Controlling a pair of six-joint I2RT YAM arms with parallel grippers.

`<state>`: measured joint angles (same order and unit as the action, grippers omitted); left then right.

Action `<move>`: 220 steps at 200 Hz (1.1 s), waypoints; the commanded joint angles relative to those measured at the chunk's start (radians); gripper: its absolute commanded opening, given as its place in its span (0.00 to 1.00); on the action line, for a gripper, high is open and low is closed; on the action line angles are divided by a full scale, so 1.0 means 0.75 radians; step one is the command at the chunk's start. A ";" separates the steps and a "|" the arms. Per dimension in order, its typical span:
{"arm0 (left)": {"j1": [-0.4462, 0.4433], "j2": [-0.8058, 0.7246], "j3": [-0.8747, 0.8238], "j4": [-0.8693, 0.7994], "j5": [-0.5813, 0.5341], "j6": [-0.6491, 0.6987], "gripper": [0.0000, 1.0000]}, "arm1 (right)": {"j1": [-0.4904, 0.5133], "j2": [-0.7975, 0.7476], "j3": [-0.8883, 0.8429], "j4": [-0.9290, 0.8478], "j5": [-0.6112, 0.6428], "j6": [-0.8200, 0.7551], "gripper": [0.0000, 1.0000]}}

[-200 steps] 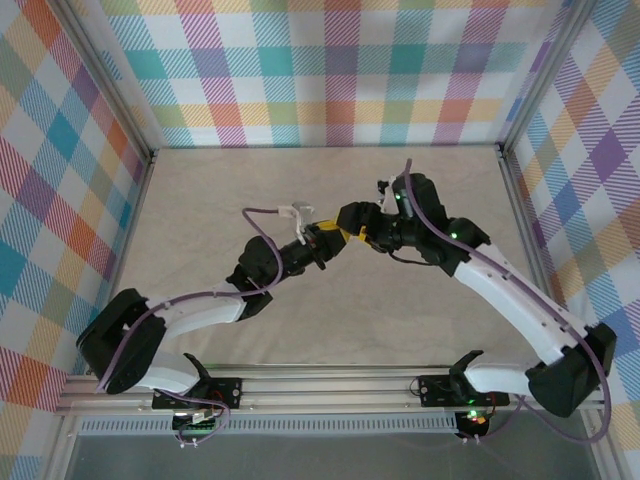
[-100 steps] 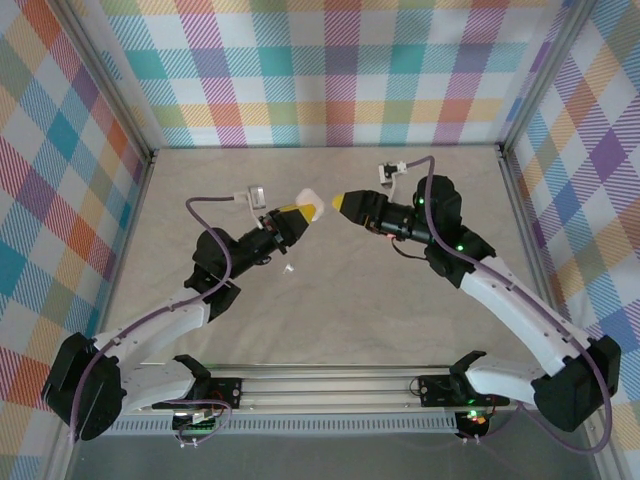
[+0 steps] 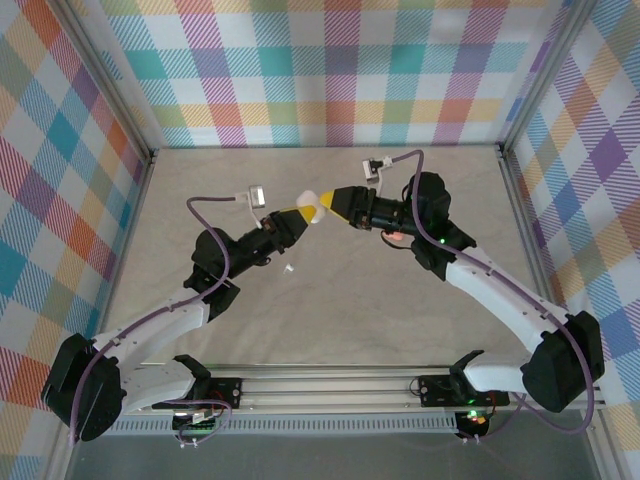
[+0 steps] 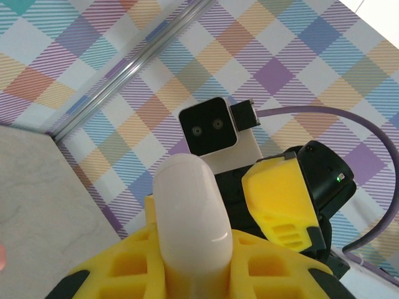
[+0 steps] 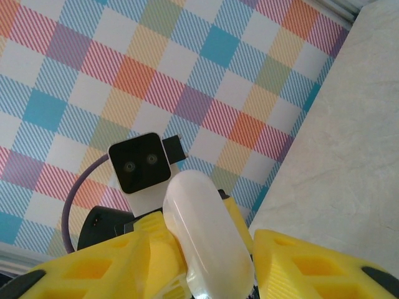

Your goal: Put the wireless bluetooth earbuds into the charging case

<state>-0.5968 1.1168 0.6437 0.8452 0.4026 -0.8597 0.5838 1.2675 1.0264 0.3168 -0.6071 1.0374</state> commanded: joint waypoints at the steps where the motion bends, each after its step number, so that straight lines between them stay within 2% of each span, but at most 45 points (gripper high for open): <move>1: 0.016 -0.005 -0.009 0.100 0.003 -0.050 0.00 | 0.017 0.026 -0.007 0.092 -0.058 0.028 0.46; 37: 0.016 0.002 -0.007 0.125 -0.005 -0.075 0.00 | 0.029 0.059 0.006 0.114 -0.082 0.030 0.40; 89: 0.016 0.001 0.003 0.116 -0.001 -0.095 0.00 | 0.029 0.079 -0.006 0.194 -0.097 0.052 0.18; 104: 0.019 -0.004 0.005 0.085 -0.003 -0.085 0.00 | 0.028 0.075 -0.013 0.207 -0.095 0.046 0.14; 118: 0.021 -0.010 0.001 0.057 -0.001 -0.079 0.10 | 0.029 0.068 -0.020 0.207 -0.092 0.026 0.12; 146: 0.027 -0.037 -0.016 0.010 -0.008 -0.067 0.46 | 0.027 0.048 -0.011 0.149 -0.099 -0.054 0.09; 173: 0.056 -0.101 -0.019 -0.100 0.007 -0.036 0.74 | 0.018 0.019 0.024 0.007 -0.114 -0.173 0.07; 199: 0.143 -0.220 -0.028 -0.306 0.058 0.022 0.83 | -0.028 -0.027 0.111 -0.287 -0.116 -0.390 0.06; 220: 0.217 -0.290 0.052 -0.615 0.226 0.194 0.83 | -0.077 -0.033 0.247 -0.611 -0.142 -0.665 0.06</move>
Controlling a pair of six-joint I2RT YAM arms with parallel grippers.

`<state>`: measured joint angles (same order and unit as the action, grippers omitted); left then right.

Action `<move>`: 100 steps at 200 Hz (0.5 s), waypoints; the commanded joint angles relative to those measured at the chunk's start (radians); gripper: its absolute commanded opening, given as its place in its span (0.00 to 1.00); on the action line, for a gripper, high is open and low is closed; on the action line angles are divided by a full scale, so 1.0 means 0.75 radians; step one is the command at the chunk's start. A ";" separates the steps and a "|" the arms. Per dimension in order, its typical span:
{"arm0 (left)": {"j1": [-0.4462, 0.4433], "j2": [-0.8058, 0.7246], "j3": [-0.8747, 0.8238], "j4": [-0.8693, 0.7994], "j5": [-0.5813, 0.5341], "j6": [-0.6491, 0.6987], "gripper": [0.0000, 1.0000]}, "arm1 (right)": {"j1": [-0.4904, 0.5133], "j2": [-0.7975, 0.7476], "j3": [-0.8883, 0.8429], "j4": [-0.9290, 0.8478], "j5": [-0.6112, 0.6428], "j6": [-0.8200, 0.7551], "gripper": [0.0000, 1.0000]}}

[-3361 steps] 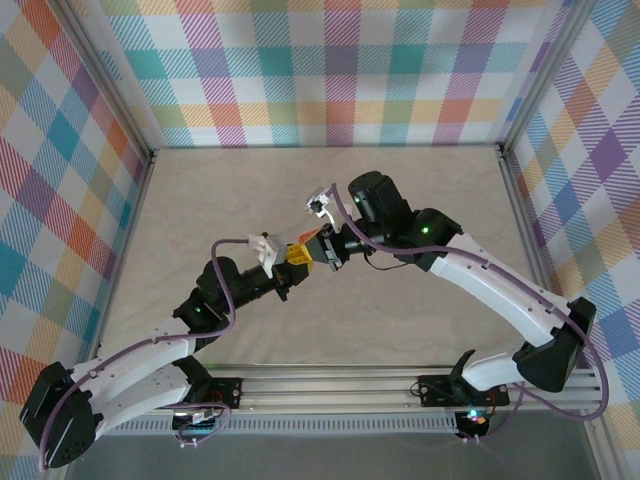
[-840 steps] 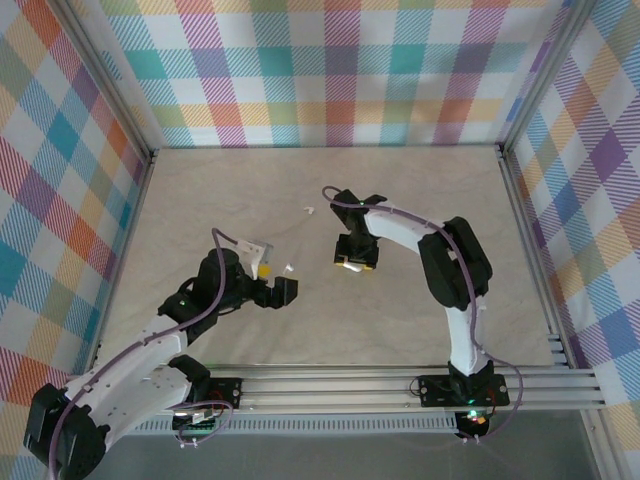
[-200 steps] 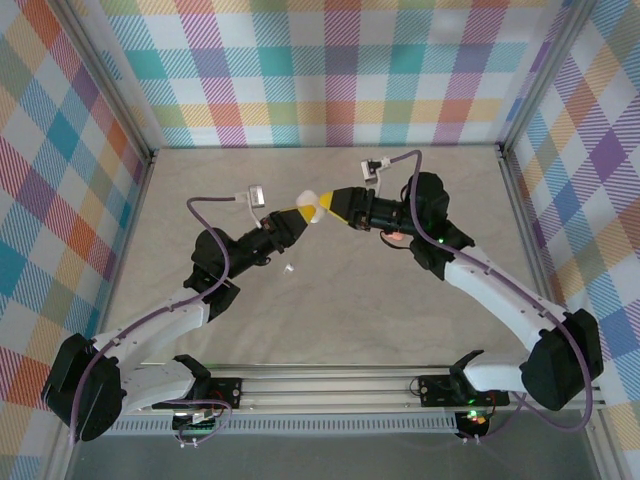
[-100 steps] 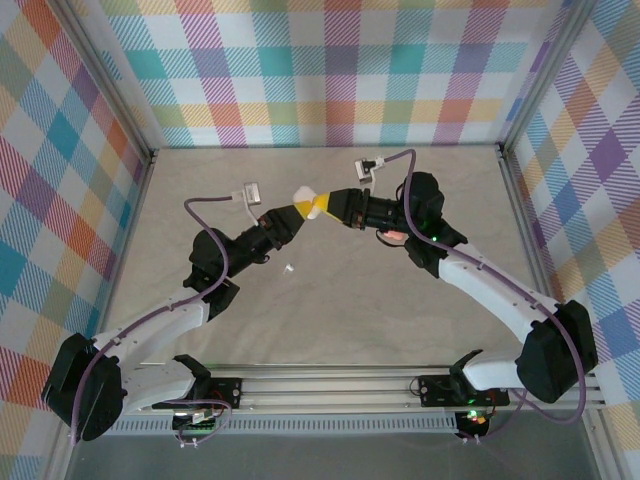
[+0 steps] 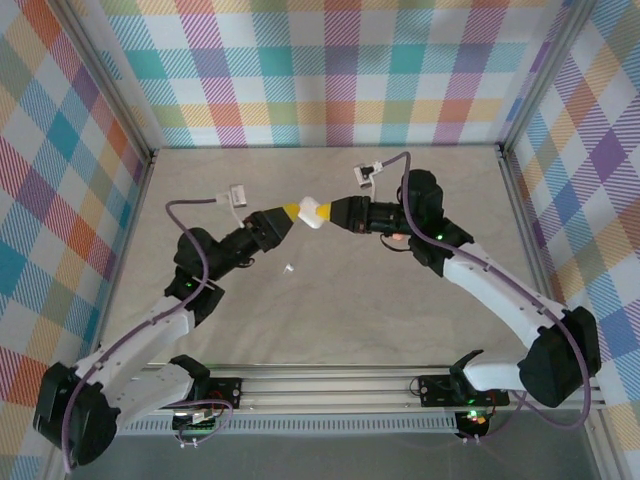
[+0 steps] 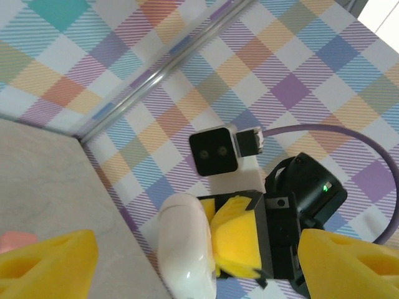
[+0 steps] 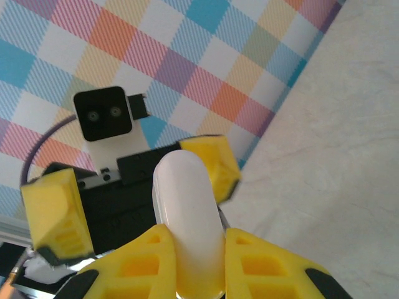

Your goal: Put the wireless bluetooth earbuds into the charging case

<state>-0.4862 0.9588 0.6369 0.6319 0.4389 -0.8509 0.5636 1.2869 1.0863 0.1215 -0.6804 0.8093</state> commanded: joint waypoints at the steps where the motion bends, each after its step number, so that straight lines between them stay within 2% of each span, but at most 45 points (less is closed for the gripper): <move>1: 0.073 -0.082 0.068 -0.348 0.188 0.194 0.83 | -0.051 -0.058 0.176 -0.361 -0.044 -0.378 0.06; 22: 0.104 -0.072 0.247 -0.785 0.355 0.518 0.80 | -0.066 0.002 0.386 -0.767 -0.042 -0.707 0.07; 43: 0.108 -0.042 0.385 -1.059 0.459 0.804 0.78 | -0.067 0.046 0.492 -0.955 -0.116 -0.946 0.08; 68: 0.108 -0.022 0.405 -1.011 0.587 0.950 0.78 | -0.066 0.067 0.519 -1.030 -0.164 -1.098 0.08; 85: 0.108 -0.020 0.364 -0.855 0.671 0.963 0.77 | -0.066 0.056 0.507 -1.036 -0.096 -1.159 0.08; 100: 0.108 -0.008 0.355 -0.800 0.679 0.960 0.76 | -0.066 0.051 0.501 -1.046 -0.082 -1.222 0.08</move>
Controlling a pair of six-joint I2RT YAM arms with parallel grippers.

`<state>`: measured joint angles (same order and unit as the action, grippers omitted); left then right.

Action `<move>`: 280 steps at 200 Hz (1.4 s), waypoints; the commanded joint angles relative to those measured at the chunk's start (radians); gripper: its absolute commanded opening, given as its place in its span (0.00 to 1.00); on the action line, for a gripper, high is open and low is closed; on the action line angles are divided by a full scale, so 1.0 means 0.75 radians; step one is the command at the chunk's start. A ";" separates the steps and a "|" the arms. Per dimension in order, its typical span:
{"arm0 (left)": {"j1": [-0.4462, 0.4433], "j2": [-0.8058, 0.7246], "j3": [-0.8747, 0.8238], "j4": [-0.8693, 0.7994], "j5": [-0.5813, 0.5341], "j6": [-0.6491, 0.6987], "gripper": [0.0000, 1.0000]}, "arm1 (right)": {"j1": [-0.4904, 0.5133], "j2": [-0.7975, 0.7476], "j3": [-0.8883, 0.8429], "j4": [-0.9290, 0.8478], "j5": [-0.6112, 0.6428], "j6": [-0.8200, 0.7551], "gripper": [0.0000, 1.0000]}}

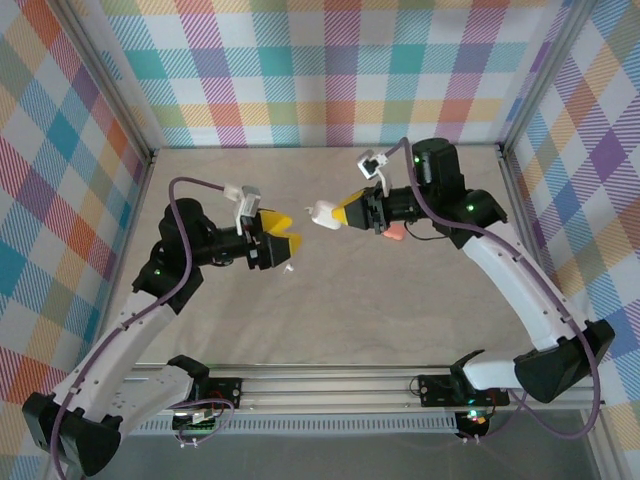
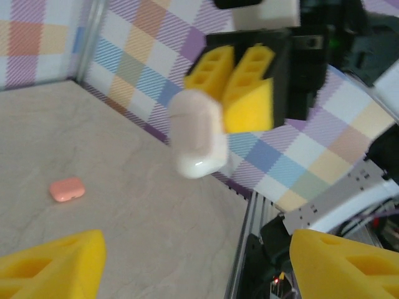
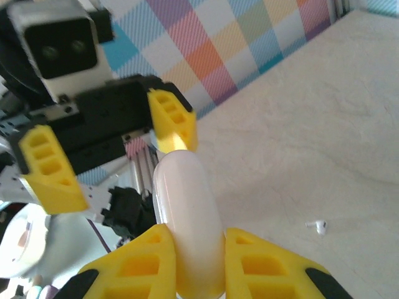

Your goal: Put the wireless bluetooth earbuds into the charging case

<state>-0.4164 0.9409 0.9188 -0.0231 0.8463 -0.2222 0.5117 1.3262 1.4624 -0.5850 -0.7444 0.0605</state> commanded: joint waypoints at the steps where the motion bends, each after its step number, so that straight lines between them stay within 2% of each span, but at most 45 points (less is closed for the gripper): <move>1: 0.015 0.019 -0.020 0.072 0.136 0.122 0.76 | 0.003 -0.001 -0.001 -0.106 0.003 -0.237 0.08; 16: 0.014 0.063 0.005 0.051 0.168 0.127 0.74 | 0.004 -0.001 0.003 -0.120 -0.002 -0.280 0.08; 31: 0.010 0.131 0.054 -0.025 0.186 0.123 0.65 | 0.005 0.001 0.009 -0.130 0.009 -0.285 0.09; 44: 0.009 0.185 0.093 -0.077 0.204 0.092 0.61 | 0.005 -0.001 0.008 -0.134 0.004 -0.294 0.09; 85: -0.043 0.218 0.037 0.145 0.167 -0.056 0.63 | 0.013 -0.001 -0.003 -0.142 -0.045 -0.318 0.09; 116: -0.059 0.271 0.056 0.259 0.149 -0.160 0.59 | 0.015 0.008 0.004 -0.157 -0.063 -0.318 0.09; 192: -0.141 0.359 0.131 0.258 0.157 -0.137 0.51 | 0.015 0.007 0.001 -0.162 -0.074 -0.328 0.09; 248: -0.170 0.382 0.146 0.253 0.146 -0.128 0.42 | 0.014 0.009 0.002 -0.171 -0.081 -0.337 0.09; 280: -0.177 0.381 0.145 0.258 0.134 -0.130 0.41 | 0.015 0.017 -0.005 -0.185 -0.089 -0.348 0.09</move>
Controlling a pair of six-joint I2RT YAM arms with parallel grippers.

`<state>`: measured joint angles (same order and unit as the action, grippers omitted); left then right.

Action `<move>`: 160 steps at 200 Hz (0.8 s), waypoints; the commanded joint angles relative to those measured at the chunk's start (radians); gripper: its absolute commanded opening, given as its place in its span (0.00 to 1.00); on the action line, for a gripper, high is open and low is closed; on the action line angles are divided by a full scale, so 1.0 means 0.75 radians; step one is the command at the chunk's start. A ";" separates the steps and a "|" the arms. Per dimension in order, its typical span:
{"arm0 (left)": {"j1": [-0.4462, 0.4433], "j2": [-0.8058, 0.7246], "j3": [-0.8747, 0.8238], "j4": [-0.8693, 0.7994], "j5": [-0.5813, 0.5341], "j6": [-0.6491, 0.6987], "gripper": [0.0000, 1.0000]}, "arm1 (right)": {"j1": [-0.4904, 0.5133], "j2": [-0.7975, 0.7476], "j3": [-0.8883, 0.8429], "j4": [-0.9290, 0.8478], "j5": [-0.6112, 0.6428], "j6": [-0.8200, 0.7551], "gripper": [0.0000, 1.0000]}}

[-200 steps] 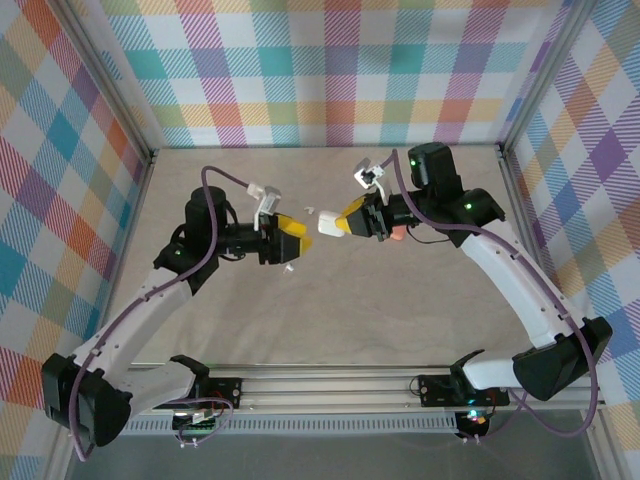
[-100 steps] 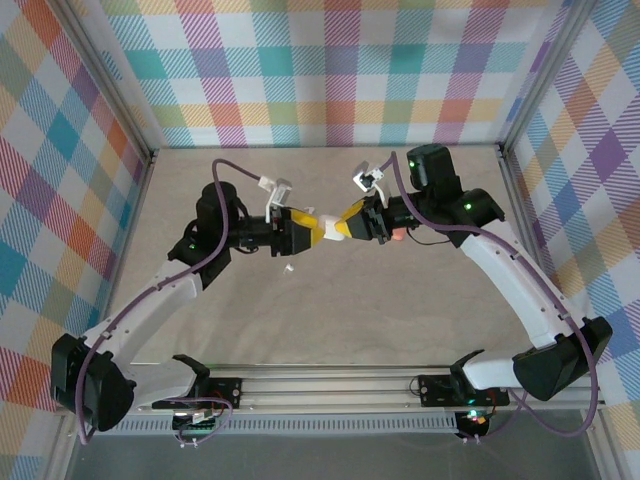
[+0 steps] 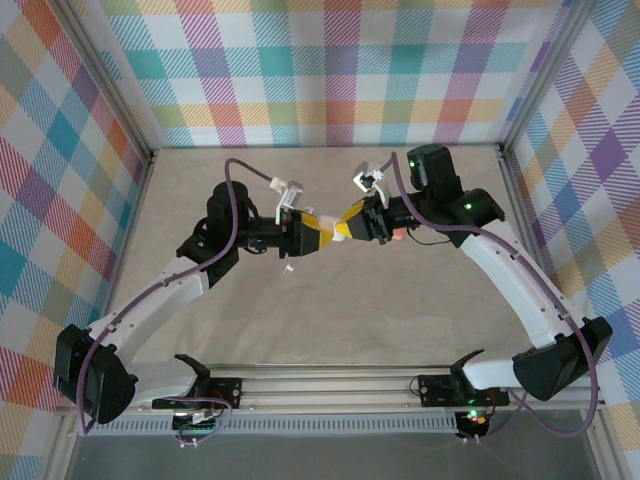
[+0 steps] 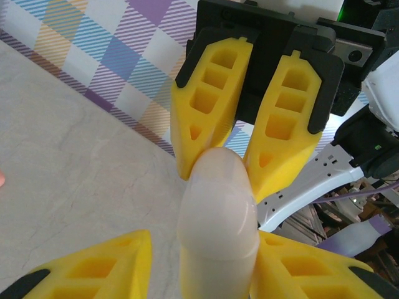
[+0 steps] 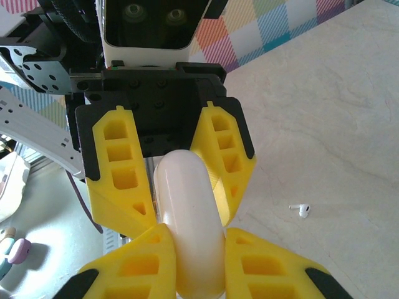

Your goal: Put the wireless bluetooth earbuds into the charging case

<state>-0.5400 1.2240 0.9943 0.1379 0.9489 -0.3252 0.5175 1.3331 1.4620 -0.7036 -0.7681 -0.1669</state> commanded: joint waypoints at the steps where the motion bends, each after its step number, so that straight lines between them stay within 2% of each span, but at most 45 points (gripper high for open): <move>1: -0.012 0.003 0.045 0.043 -0.003 0.008 0.41 | 0.007 0.008 -0.003 -0.027 -0.057 -0.045 0.09; 6: -0.011 0.003 0.045 0.046 -0.003 0.008 0.39 | 0.007 0.008 -0.004 -0.028 -0.059 -0.047 0.09; 30: -0.012 -0.004 0.037 0.038 -0.008 0.019 0.12 | 0.006 0.008 -0.008 -0.027 -0.069 -0.042 0.10; 39: -0.012 -0.013 0.028 0.025 -0.020 0.039 0.08 | 0.007 0.008 -0.006 -0.024 -0.067 -0.036 0.12; 64: -0.012 -0.068 -0.023 -0.004 -0.052 0.104 0.01 | 0.005 0.002 -0.005 -0.001 -0.027 0.004 0.29; 112: -0.012 -0.183 -0.122 0.019 -0.067 0.141 0.00 | 0.005 0.031 0.015 0.021 0.046 0.052 0.35; 160: -0.012 -0.270 -0.203 0.077 -0.087 0.177 0.00 | 0.005 0.064 0.026 0.047 0.017 0.134 0.36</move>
<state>-0.5457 1.0763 0.8642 0.1329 0.8551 -0.2352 0.5251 1.3613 1.4620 -0.6964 -0.7620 -0.1116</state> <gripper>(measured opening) 0.160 0.361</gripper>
